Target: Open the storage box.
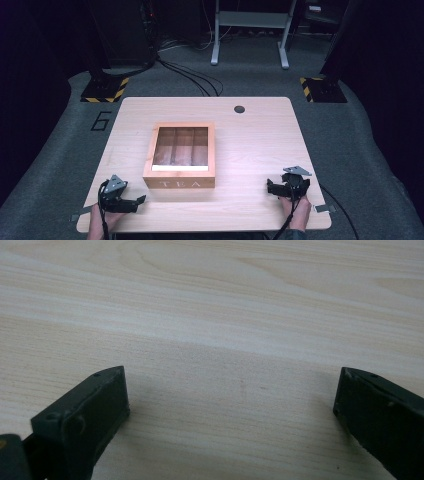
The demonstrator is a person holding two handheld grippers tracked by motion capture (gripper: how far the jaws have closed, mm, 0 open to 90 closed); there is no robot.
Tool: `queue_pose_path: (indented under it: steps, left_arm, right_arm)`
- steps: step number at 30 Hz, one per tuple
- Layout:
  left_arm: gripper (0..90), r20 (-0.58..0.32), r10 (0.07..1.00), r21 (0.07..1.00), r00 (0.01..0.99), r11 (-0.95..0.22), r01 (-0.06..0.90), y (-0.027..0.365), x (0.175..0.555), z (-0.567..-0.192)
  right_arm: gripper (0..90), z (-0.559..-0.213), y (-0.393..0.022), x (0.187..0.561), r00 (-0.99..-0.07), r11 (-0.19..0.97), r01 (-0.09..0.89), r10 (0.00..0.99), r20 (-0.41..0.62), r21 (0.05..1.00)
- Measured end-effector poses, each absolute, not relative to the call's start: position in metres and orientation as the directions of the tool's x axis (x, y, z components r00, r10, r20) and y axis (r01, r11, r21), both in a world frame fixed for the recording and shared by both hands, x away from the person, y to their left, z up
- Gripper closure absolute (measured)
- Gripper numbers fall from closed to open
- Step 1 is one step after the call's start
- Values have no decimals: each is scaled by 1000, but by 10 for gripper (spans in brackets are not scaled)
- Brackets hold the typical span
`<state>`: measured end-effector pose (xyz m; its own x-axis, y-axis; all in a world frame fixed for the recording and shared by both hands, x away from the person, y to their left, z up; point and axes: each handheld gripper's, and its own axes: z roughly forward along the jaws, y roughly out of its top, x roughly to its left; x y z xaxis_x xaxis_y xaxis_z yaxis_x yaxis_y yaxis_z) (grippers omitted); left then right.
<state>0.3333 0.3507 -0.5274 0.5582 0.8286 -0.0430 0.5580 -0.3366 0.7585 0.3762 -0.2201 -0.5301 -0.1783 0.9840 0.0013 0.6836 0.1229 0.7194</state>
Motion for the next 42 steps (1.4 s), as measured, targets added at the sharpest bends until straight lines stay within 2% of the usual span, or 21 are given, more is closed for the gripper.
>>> queue_pose_path:
  steps: [18, 32, 42]
  left_arm:
    - [91, -67, 767, 844, 638, -297, 447, 328, 360, -494]
    - [188, -76, 729, 860, 680, -298, 415, 319, 366, -495]
    - [216, -52, 727, 862, 684, -313, 398, 320, 364, -494]
  right_arm:
    - [13, -530, -220, 376, -178, 122, 682, 984, 2, 722]
    - [18, -530, -220, 376, -179, 123, 682, 984, 2, 721]
    - [18, -530, -220, 376, -178, 122, 679, 984, 2, 724]
